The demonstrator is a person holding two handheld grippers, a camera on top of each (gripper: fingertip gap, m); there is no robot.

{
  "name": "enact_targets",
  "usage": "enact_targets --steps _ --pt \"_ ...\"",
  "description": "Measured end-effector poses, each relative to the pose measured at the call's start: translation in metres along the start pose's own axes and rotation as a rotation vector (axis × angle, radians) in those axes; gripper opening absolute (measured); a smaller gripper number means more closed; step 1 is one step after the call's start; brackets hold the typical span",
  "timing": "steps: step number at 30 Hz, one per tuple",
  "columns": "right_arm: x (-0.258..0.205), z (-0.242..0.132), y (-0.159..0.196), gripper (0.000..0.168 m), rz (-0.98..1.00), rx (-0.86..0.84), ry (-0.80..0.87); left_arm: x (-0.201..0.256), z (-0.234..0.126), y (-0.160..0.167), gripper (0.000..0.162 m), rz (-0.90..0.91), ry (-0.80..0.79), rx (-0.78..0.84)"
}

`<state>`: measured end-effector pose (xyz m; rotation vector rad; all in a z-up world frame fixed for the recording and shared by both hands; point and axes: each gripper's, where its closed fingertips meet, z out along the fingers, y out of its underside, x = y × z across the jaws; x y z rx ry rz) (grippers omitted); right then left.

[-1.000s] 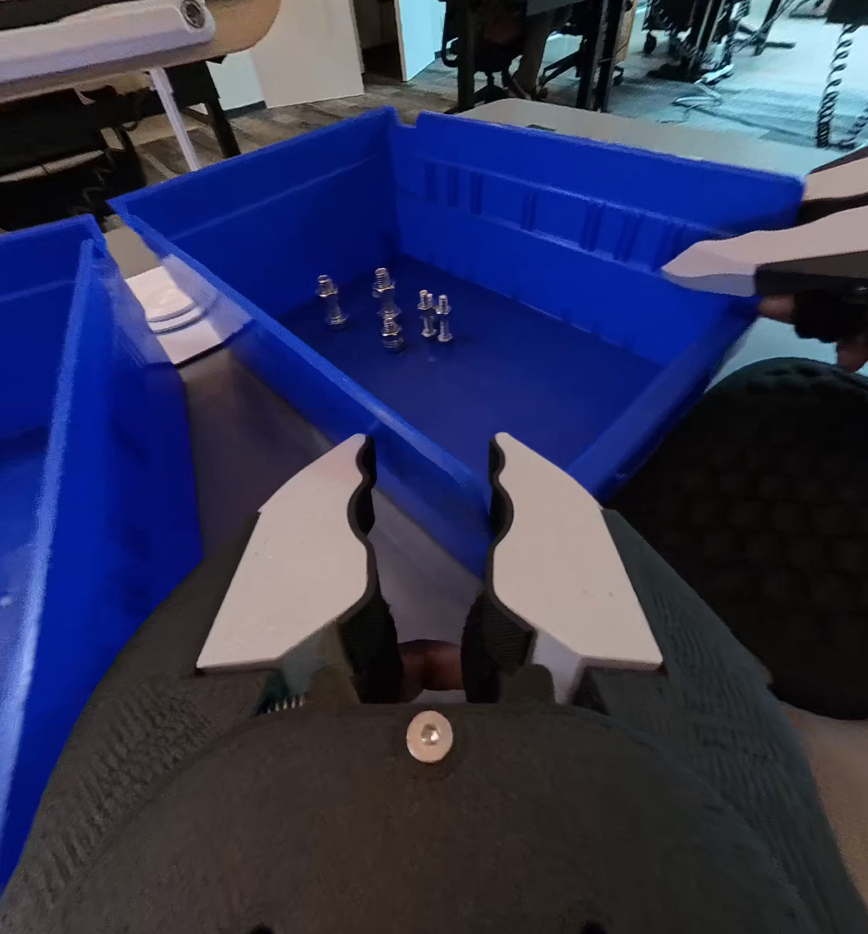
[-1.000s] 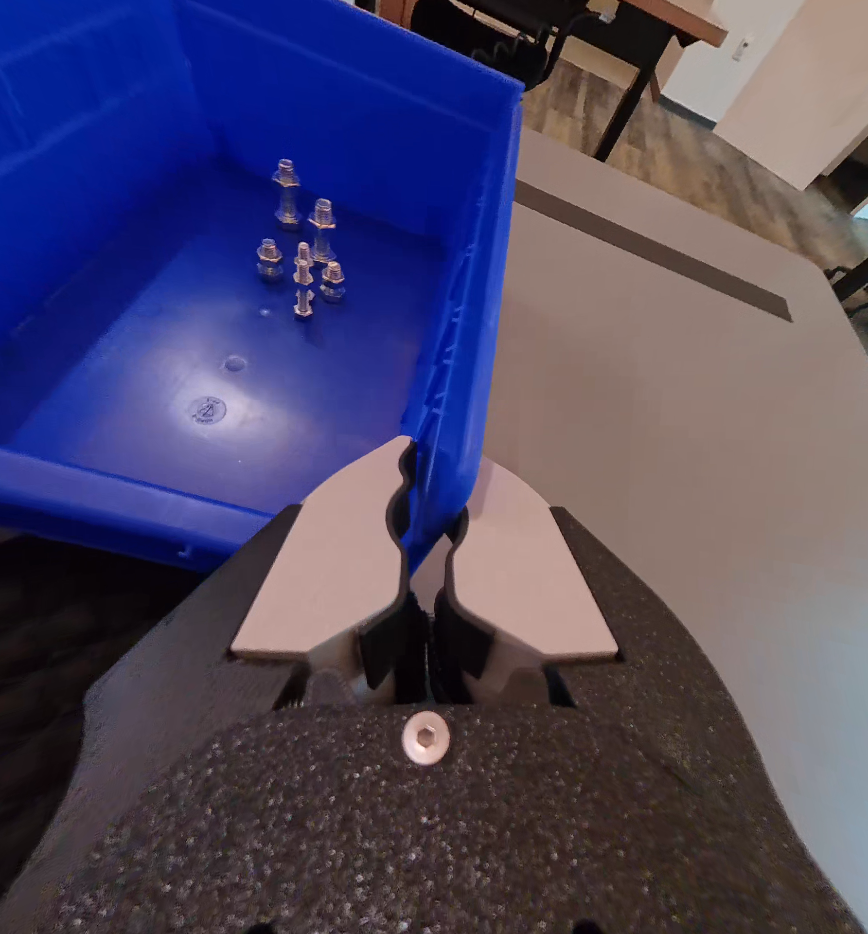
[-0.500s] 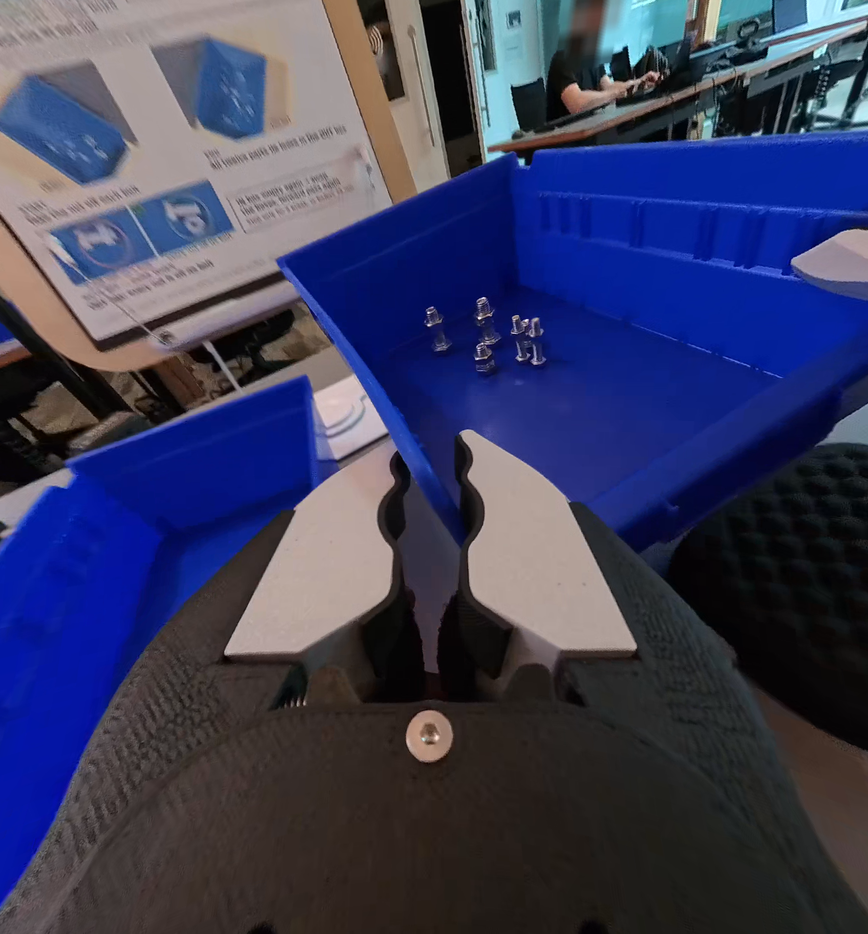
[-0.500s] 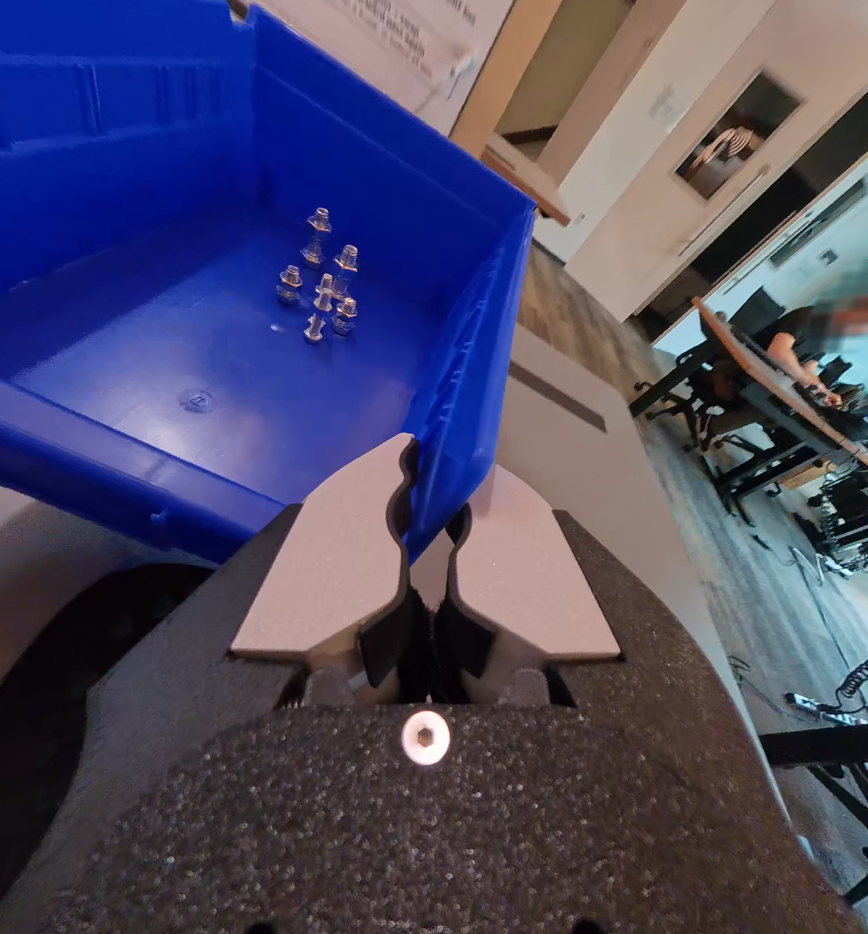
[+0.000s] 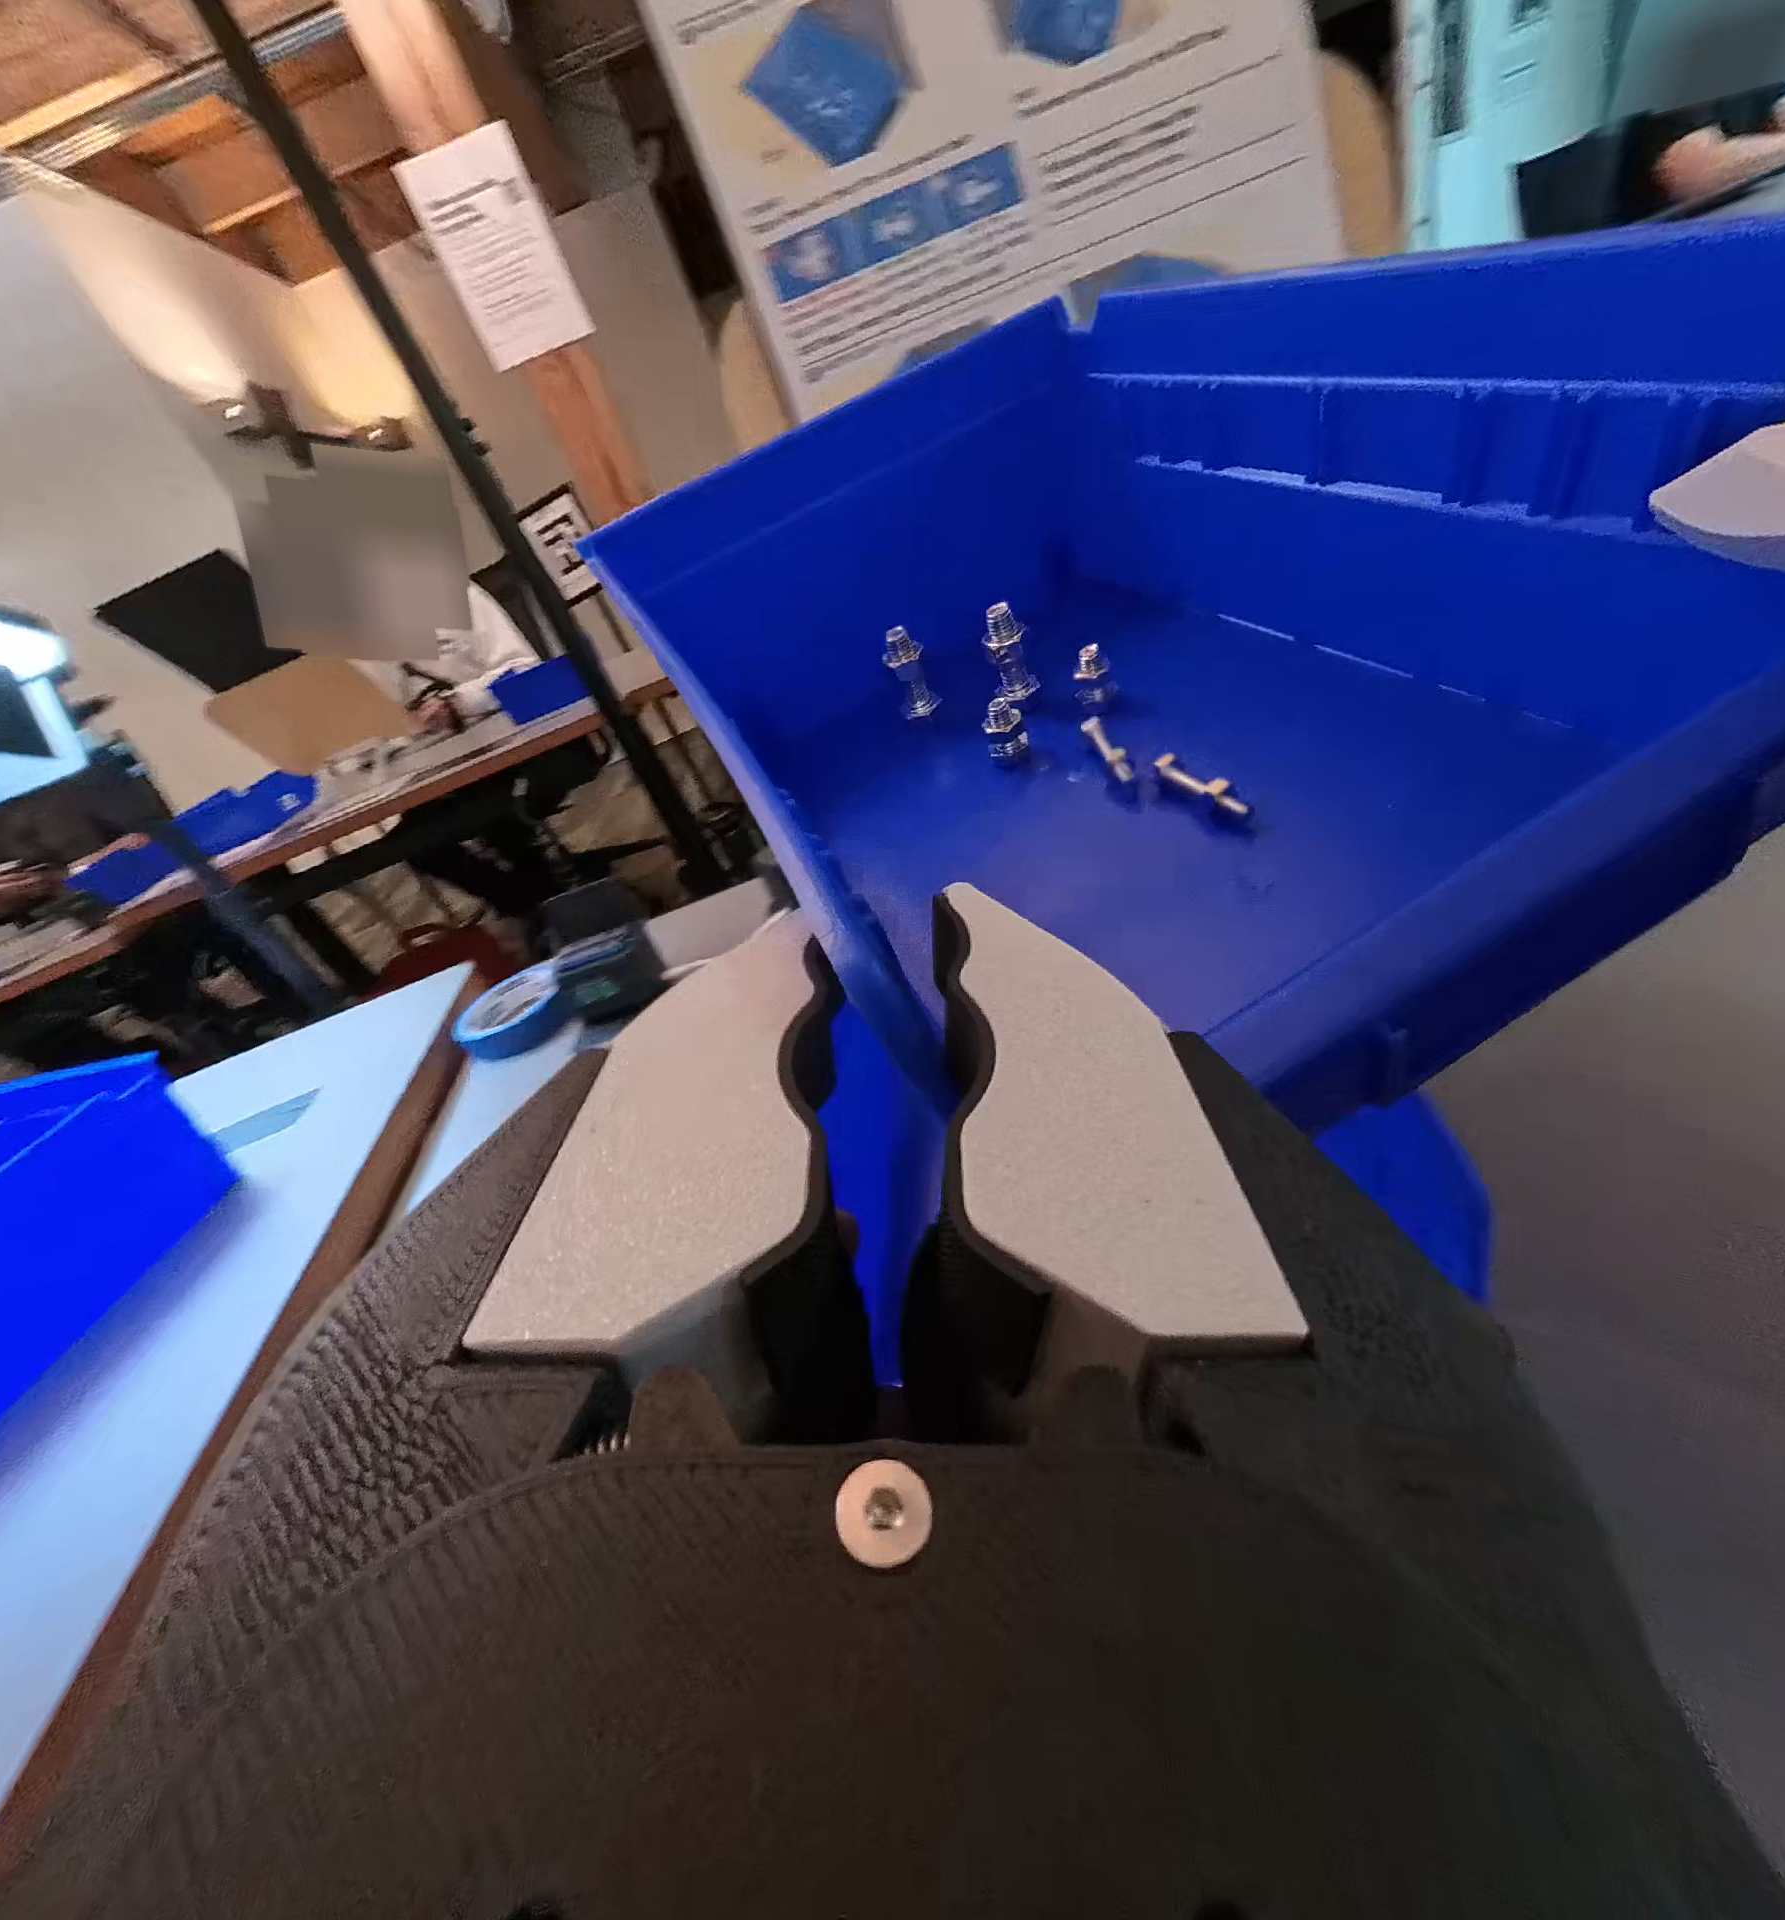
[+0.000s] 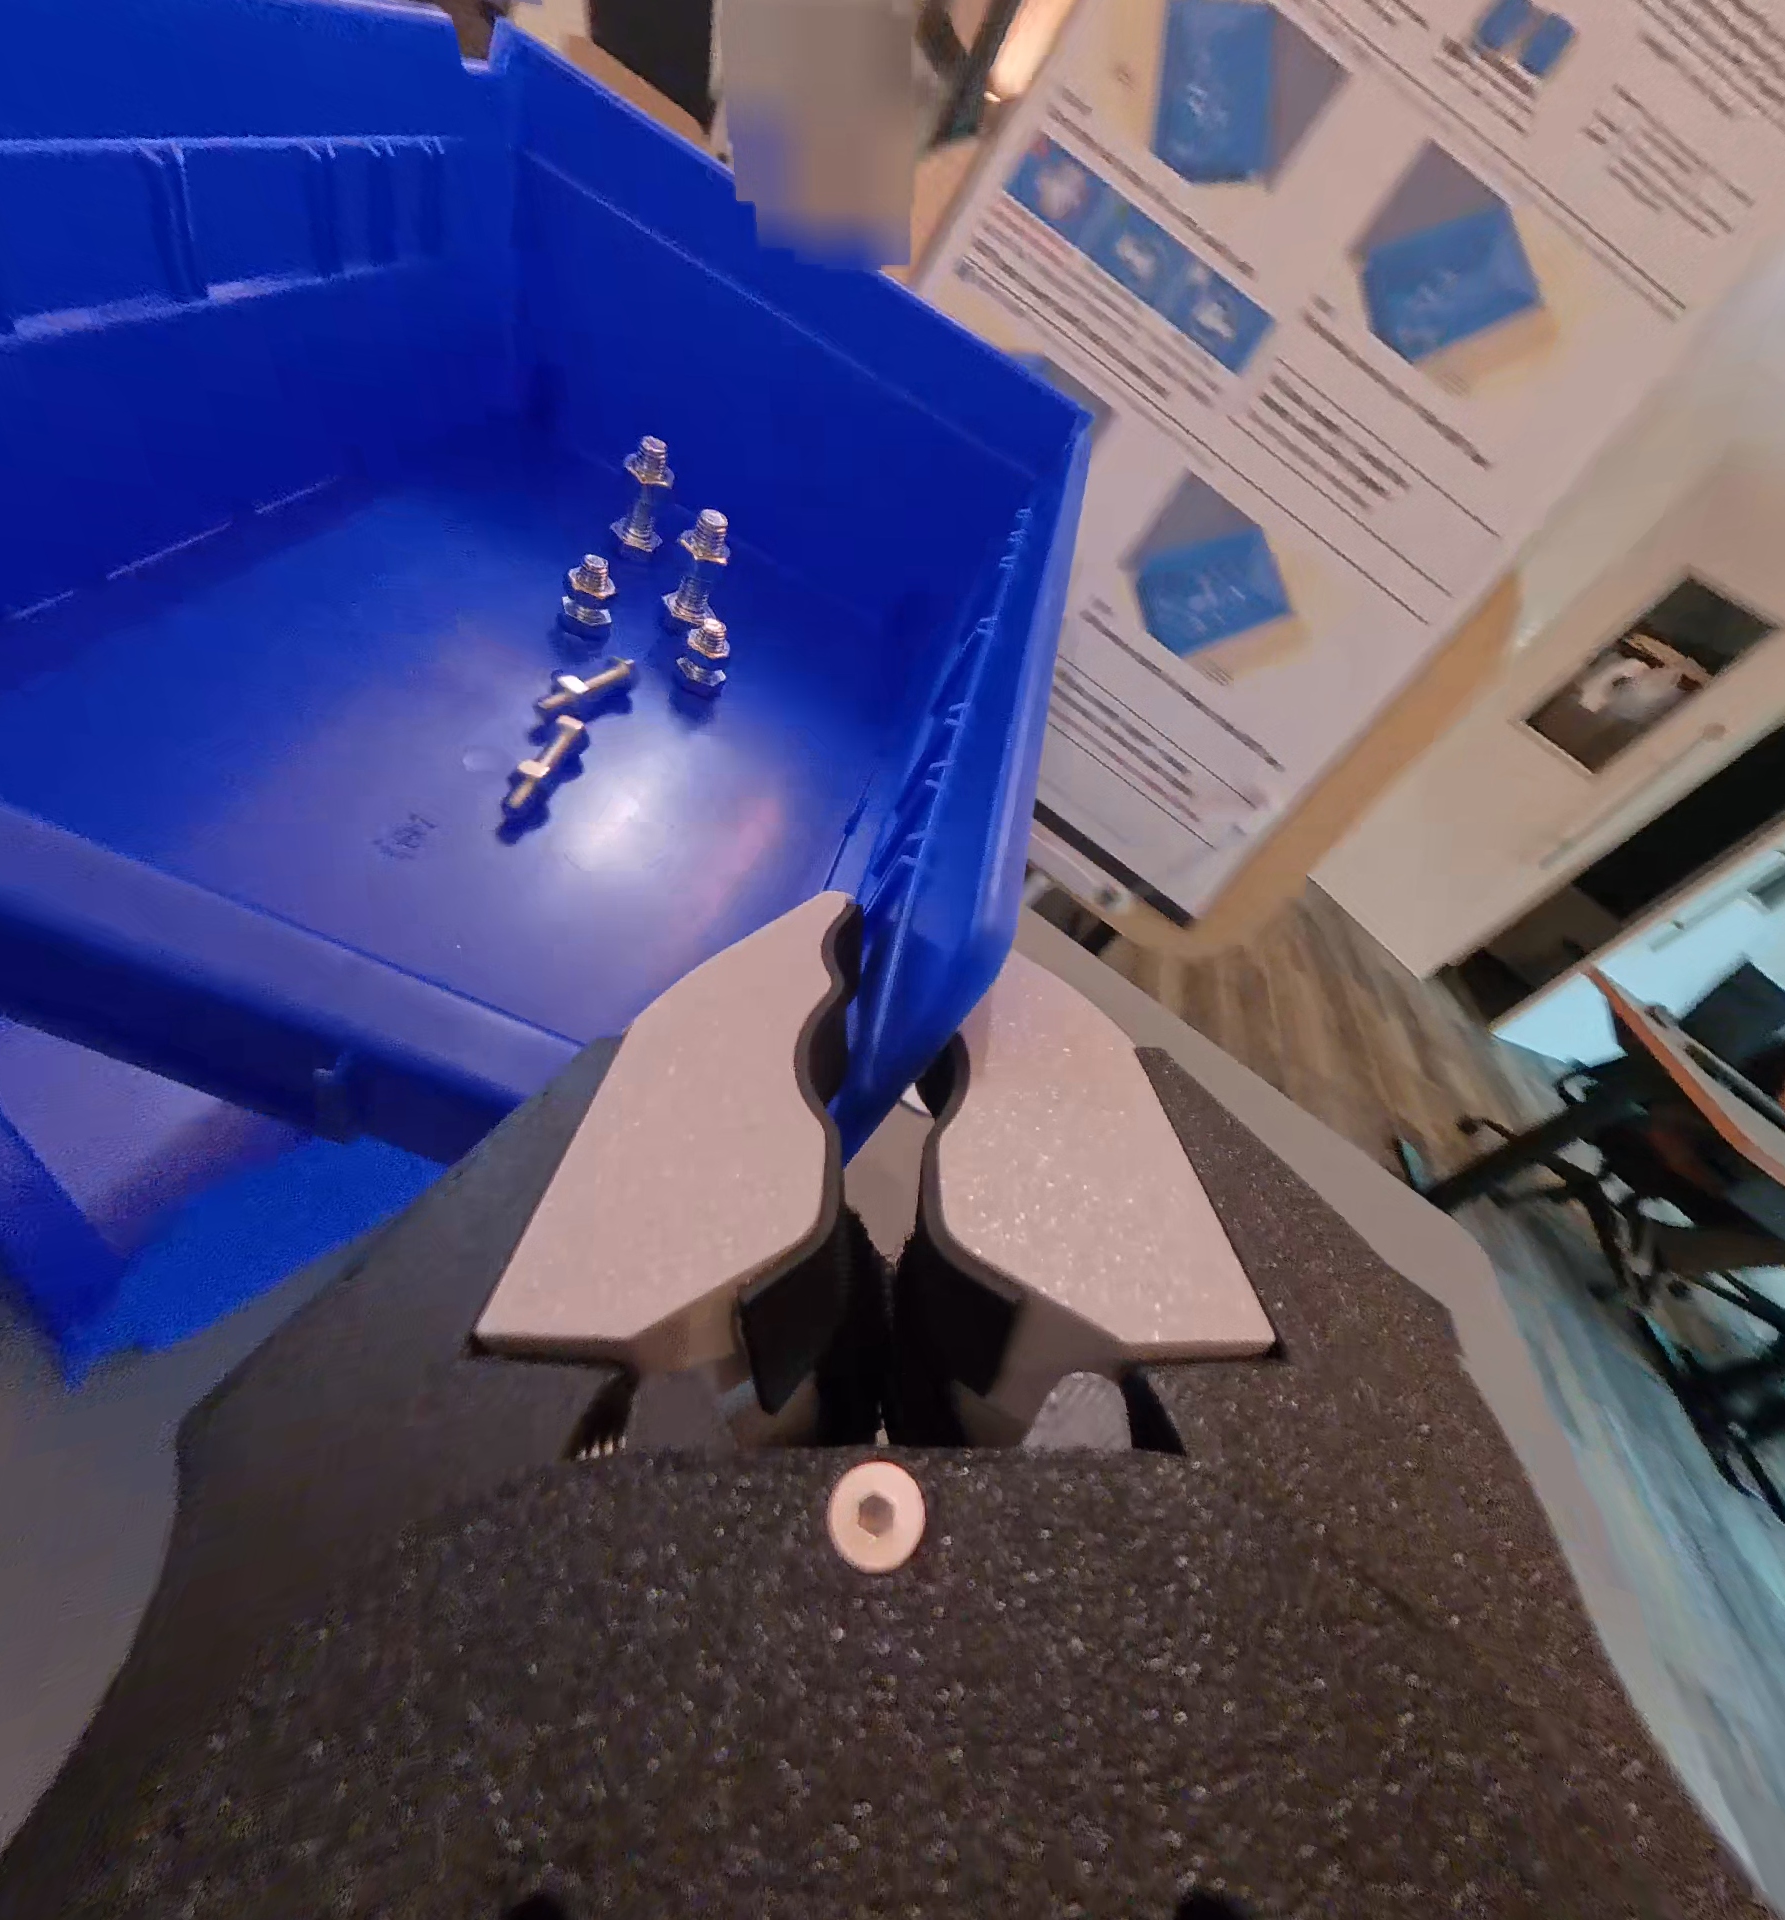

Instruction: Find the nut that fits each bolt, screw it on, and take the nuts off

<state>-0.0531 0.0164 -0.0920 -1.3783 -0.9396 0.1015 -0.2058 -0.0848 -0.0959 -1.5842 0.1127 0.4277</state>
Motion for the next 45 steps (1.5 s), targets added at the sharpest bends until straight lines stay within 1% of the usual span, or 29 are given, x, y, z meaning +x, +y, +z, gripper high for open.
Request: enact_targets --steps 5,13,17,22,27,32,37,45 --pt "-0.065 0.037 -0.029 0.009 0.034 0.033 -0.163 -0.063 -0.026 0.022 0.016 0.021 -0.122 -0.091" --pt "-0.155 0.067 -0.074 0.01 0.013 0.104 -0.306 -0.146 -0.063 0.056 0.015 0.057 -0.264 -0.184" --pt "-0.193 0.079 -0.088 0.009 0.024 0.128 -0.355 -0.175 -0.082 0.071 0.015 0.089 -0.332 -0.221" --pt "-0.24 0.083 -0.093 0.009 0.031 0.129 -0.41 -0.202 -0.104 0.095 0.014 0.113 -0.371 -0.283" --pt "-0.275 0.081 -0.087 0.011 -0.01 0.128 -0.436 -0.217 -0.123 0.118 0.014 0.132 -0.384 -0.329" --pt "-0.293 0.08 -0.074 0.011 -0.06 0.117 -0.435 -0.219 -0.129 0.141 0.013 0.127 -0.378 -0.356" --pt "-0.302 0.081 -0.058 0.013 -0.122 0.093 -0.422 -0.216 -0.127 0.157 0.013 0.127 -0.354 -0.368" --pt "-0.298 0.082 -0.029 0.014 -0.194 0.045 -0.391 -0.2 -0.112 0.179 0.012 0.113 -0.296 -0.361"
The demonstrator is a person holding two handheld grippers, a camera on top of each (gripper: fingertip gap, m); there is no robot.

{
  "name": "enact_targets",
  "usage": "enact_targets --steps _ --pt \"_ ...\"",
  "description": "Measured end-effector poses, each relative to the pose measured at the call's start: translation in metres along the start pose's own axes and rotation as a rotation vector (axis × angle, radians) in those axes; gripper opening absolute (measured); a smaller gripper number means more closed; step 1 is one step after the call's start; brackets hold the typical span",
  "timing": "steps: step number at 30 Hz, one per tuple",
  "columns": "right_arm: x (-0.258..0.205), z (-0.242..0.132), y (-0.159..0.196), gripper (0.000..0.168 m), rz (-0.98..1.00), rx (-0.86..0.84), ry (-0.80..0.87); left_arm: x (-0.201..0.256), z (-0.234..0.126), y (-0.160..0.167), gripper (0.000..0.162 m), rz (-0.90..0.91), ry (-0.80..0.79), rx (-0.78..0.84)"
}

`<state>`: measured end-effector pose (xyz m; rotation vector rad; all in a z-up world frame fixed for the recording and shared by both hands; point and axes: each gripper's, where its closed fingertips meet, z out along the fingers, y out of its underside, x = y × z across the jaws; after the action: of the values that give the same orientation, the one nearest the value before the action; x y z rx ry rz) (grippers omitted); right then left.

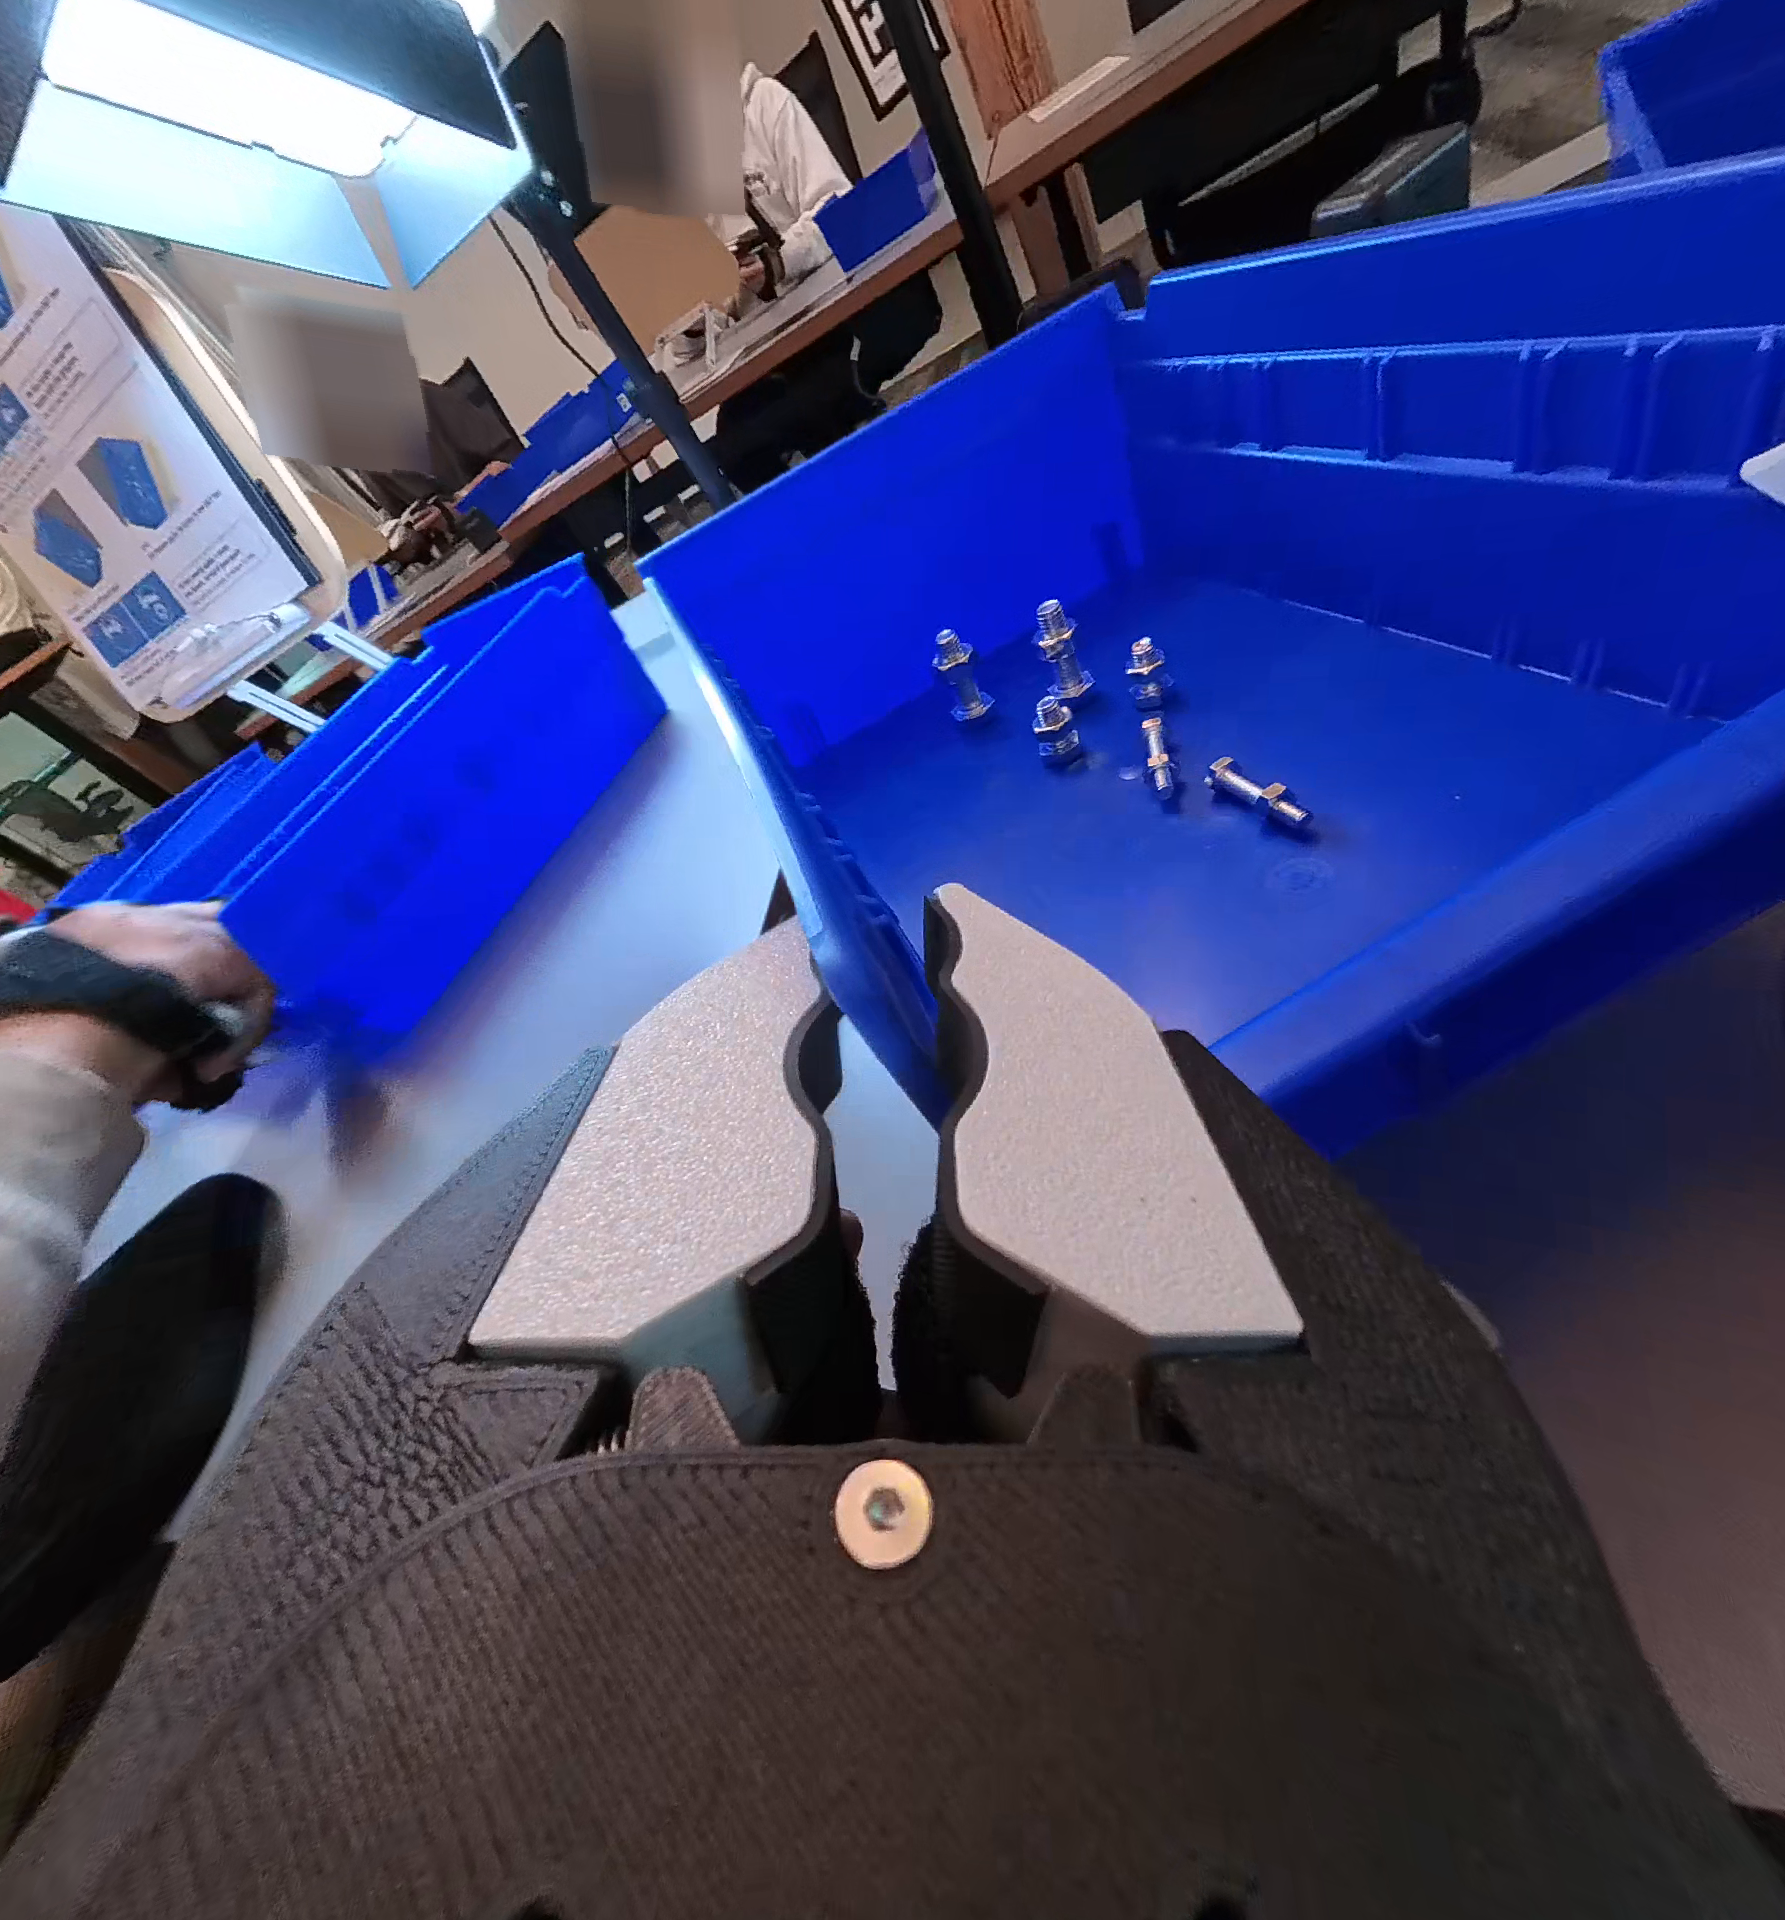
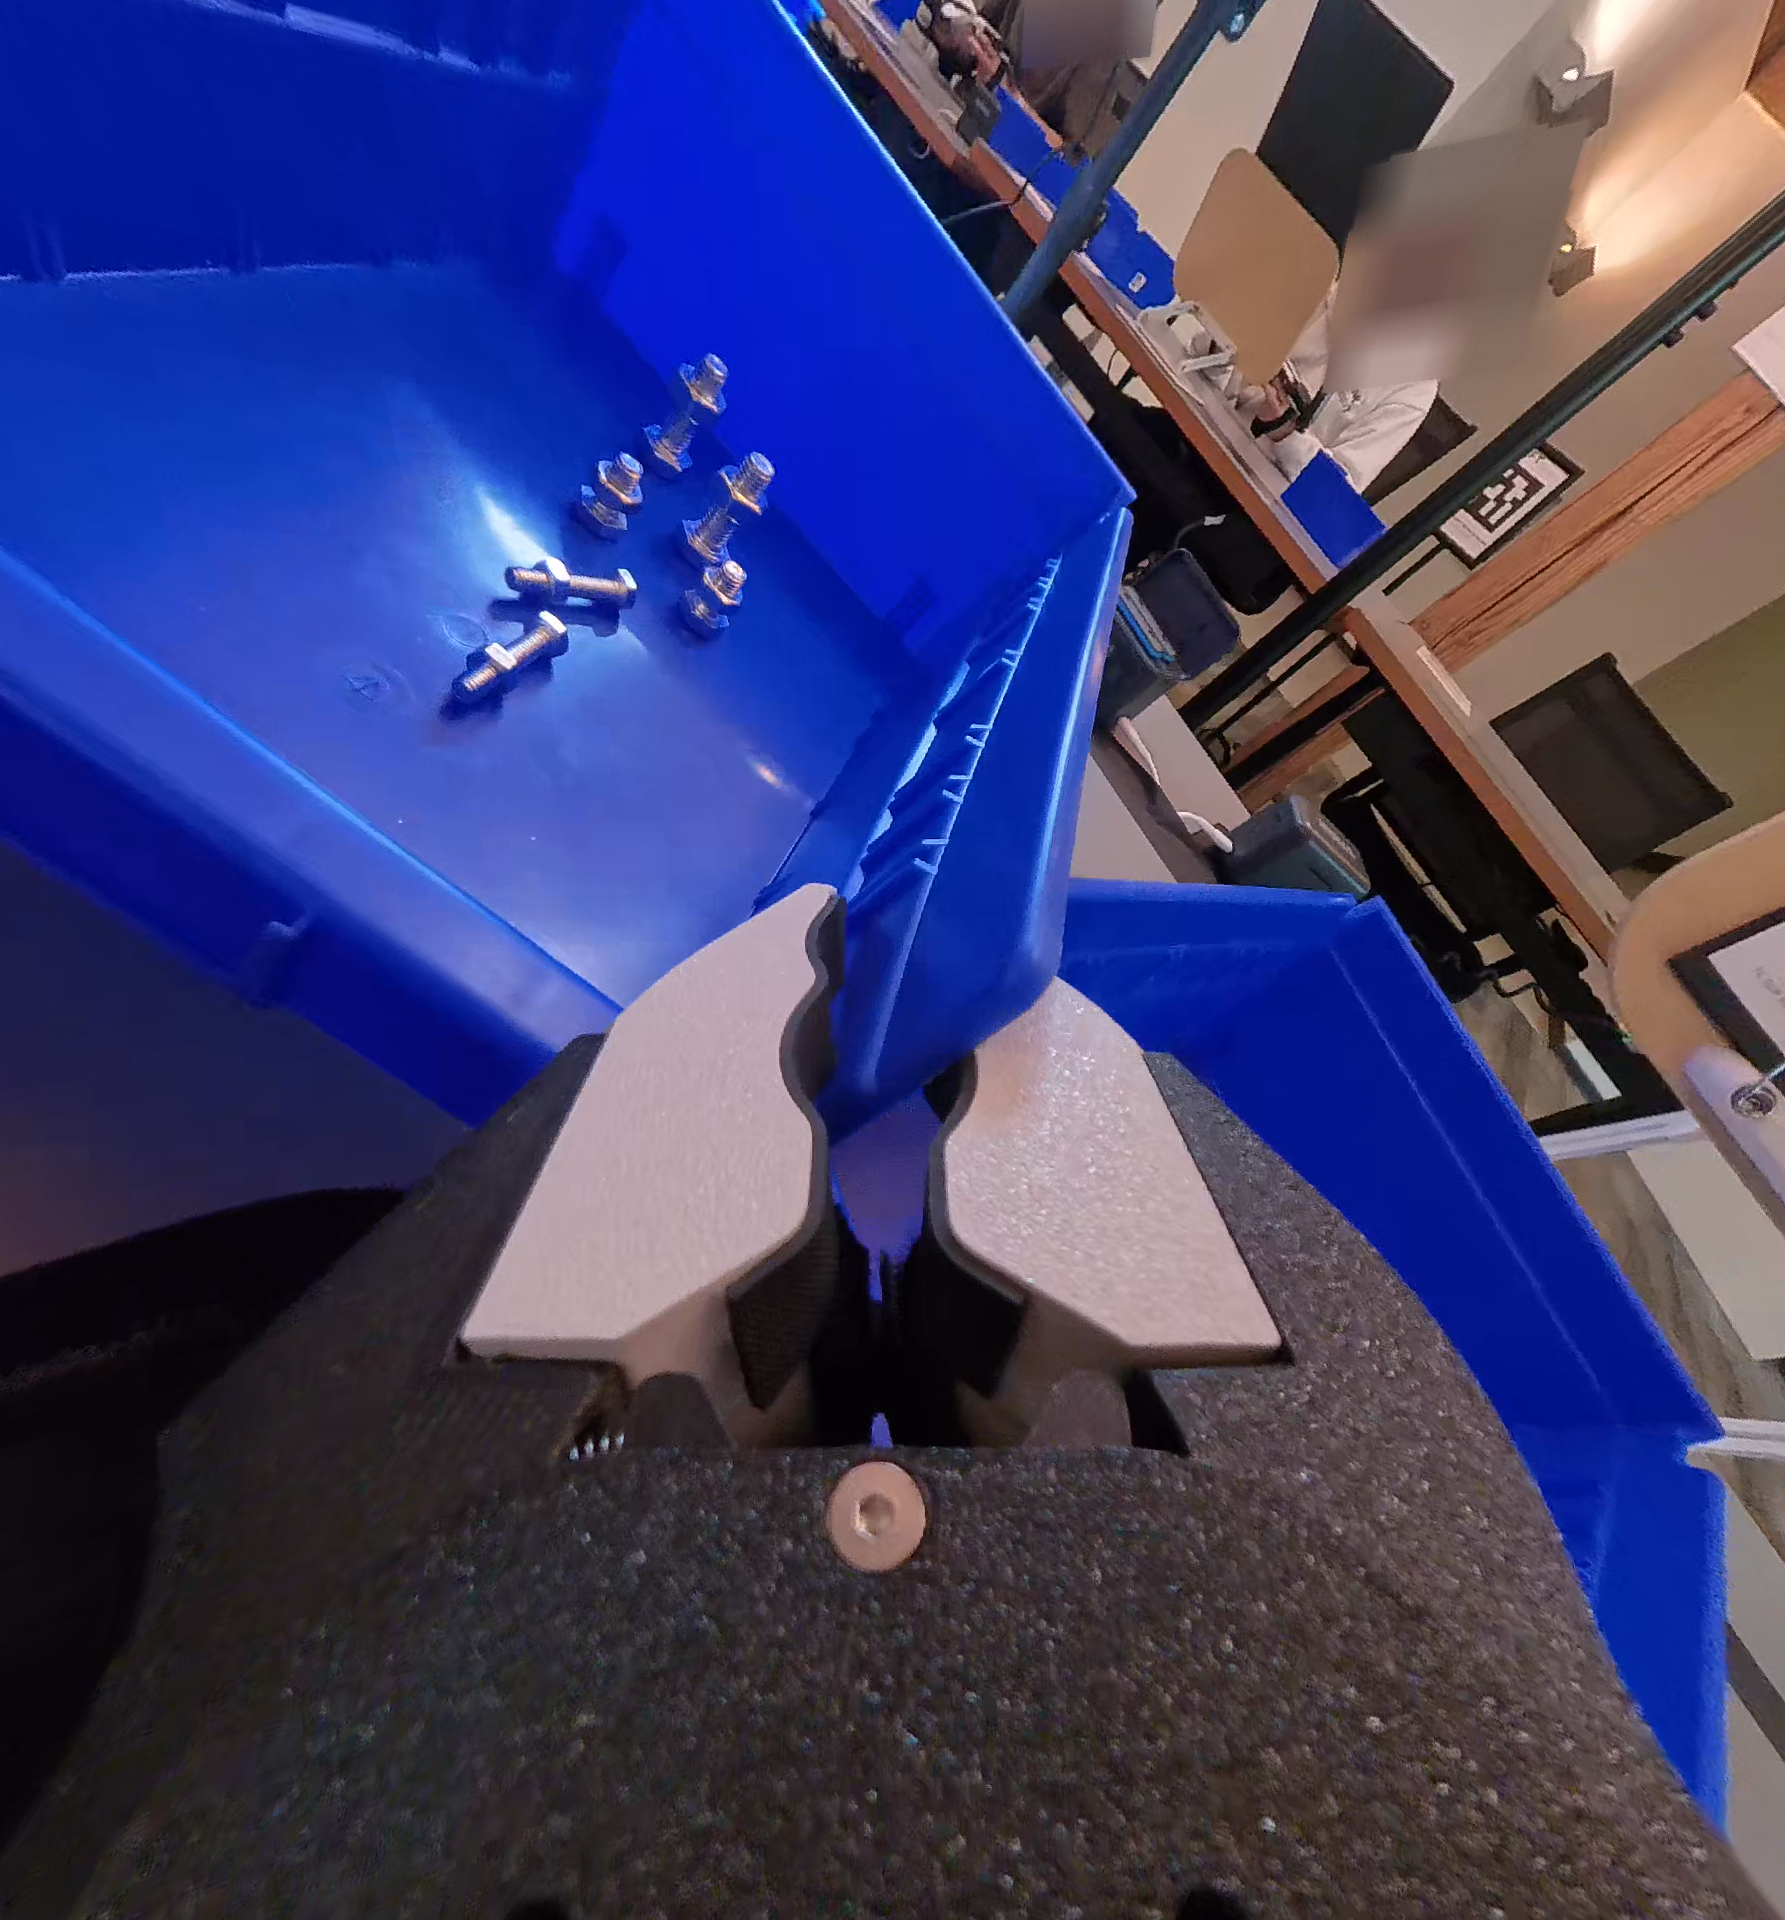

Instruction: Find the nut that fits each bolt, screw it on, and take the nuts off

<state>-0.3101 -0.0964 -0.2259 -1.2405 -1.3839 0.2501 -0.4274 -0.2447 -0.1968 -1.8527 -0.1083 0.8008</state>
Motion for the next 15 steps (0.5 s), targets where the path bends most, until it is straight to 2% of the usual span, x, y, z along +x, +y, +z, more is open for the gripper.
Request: enact_targets --steps 8,15 --pt "0.011 -0.008 0.02 0.014 -0.033 -0.043 0.047 0.023 0.012 0.002 0.013 -0.026 0.053 0.039" --pt "0.007 -0.003 0.027 0.015 -0.081 -0.089 0.056 0.028 0.025 0.017 0.013 -0.072 0.083 0.049"
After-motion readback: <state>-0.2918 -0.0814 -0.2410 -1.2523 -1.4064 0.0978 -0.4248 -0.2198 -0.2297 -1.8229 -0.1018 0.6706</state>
